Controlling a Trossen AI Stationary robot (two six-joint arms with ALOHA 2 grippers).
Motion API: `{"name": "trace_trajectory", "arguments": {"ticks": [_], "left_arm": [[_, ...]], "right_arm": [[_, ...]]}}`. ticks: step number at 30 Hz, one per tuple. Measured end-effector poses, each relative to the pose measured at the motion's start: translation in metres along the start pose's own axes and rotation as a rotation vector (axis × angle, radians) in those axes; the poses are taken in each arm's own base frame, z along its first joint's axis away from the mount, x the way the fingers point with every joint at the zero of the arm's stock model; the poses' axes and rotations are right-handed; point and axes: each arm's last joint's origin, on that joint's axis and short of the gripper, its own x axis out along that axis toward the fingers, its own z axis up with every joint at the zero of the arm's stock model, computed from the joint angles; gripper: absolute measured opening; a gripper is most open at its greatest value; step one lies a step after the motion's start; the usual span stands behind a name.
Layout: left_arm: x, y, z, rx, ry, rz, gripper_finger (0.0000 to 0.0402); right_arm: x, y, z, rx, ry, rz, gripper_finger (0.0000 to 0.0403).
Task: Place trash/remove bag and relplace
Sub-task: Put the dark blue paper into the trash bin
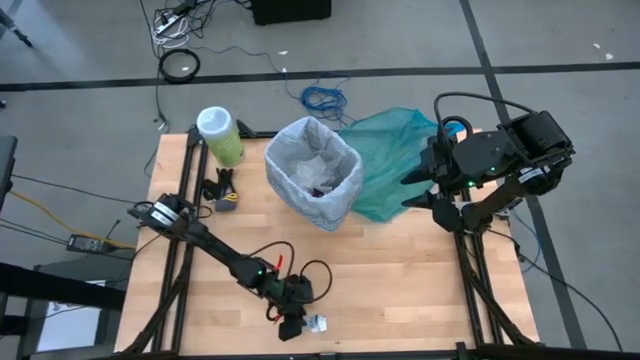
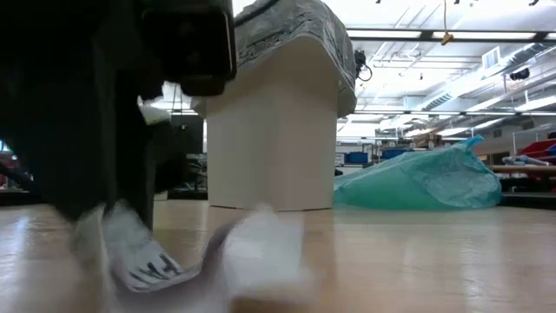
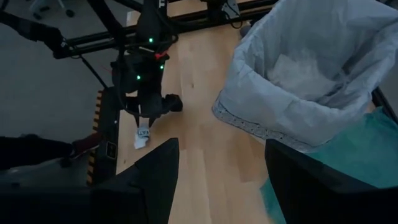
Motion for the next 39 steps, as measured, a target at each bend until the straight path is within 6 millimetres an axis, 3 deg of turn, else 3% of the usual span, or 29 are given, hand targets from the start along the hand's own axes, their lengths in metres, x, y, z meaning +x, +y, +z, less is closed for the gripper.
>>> {"name": "trace_trajectory", "arguments": {"ticks": [4, 9, 16, 26, 34, 39], "left_arm": [[0.011, 0.004, -0.005, -0.052, 0.044, -0.019, 0.0117], [0.018, 0.005, -0.006, -0.07, 0.038, -0.049, 0.0017], [0.003, 0.01, 0.005, -0.122, 0.05, -0.044, 0.0004], [-0.062, 0.01, 0.044, 0.07, -0.103, 0.028, 0.0002], [-0.136, 0.008, 0.072, 0.223, -0.323, 0.082, 0.0001], [-0.184, -0.004, 0.083, 0.309, -0.466, 0.109, 0.0001]], "right_arm": [[0.0, 0.0, 0.0, 0.0, 0.0, 0.0, 0.0226], [0.0, 0.001, 0.0, 0.003, 0.001, 0.002, 0.0226], [-0.001, 0.0, -0.001, 0.015, -0.001, 0.006, 0.0225], [-0.006, -0.003, -0.001, -0.097, -0.029, -0.039, 0.0205], [-0.019, -0.009, -0.005, -0.105, -0.078, -0.084, 0.0194], [-0.032, -0.015, -0.008, -0.112, -0.115, -0.105, 0.0193]]}}
